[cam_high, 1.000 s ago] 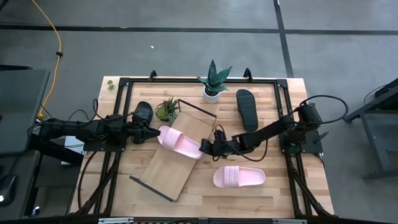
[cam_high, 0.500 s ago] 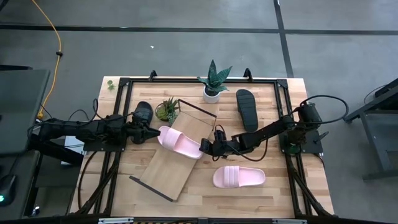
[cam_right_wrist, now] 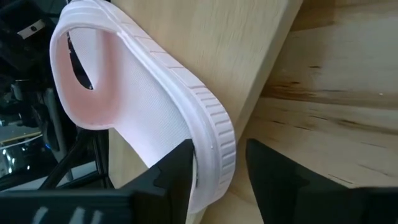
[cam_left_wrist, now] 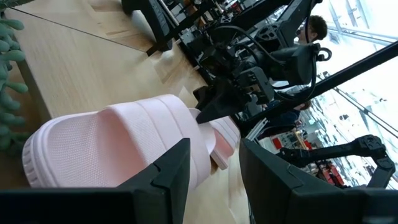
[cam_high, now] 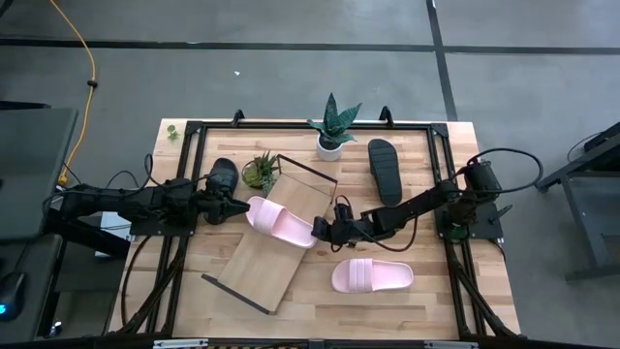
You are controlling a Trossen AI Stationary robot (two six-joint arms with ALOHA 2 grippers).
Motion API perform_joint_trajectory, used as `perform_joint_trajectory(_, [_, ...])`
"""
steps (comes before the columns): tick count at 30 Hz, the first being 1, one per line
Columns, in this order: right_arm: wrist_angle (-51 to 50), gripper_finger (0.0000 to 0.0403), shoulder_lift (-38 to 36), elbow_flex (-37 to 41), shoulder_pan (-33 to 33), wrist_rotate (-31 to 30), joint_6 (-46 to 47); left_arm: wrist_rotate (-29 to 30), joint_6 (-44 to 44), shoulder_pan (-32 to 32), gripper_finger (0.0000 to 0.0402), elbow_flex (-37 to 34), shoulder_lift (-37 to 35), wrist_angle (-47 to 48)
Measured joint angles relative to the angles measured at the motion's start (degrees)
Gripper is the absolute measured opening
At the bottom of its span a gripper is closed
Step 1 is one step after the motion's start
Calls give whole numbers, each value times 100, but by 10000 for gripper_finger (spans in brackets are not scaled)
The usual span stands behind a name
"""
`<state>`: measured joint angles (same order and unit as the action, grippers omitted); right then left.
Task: Pick and place slides into the shelf
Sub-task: Put the top pink slide on the shelf, then put the pink slide on the shelf
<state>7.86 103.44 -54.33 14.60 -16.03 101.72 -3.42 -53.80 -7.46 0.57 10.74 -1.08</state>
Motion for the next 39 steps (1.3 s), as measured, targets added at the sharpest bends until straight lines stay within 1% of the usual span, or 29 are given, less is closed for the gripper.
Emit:
perform_joint_trajectory(4, [-72, 142, 0, 0, 99, -250, 30, -2, 0, 0, 127, 1, 0, 0])
perform_joint_trajectory(10, [-204, 142, -7, 2, 244, -408, 134, -2, 0, -2, 127, -1, 0, 0])
perform_joint_trajectory(13, [-306, 142, -121, 4, 316, -661, 133, -2, 0, 0, 127, -1, 0, -2])
perform_joint_trajectory(19, [-1188, 142, -627, 7, 380, -949, 82, -2, 0, -2, 127, 1, 2, -4])
perform_joint_trajectory(22, [-1624, 142, -945, 7, 386, -928, -24, -2, 0, -2, 127, 1, 2, -2])
perform_joint_trajectory(26, [-2292, 142, -1437, 7, 436, -669, -260, -4, -2, -2, 127, 0, 2, -4])
perform_joint_trajectory(31, [-3106, 142, -1946, 7, 695, -591, -274, -7, -2, 0, 127, -1, 2, -2])
perform_joint_trajectory(35, [-3456, 142, -2145, 7, 1017, -431, 36, -24, -2, 0, 127, 1, 2, -2])
perform_joint_trajectory(39, [-3596, 142, -2132, 30, 1415, -128, 505, -22, -2, -2, 127, 1, 2, -2])
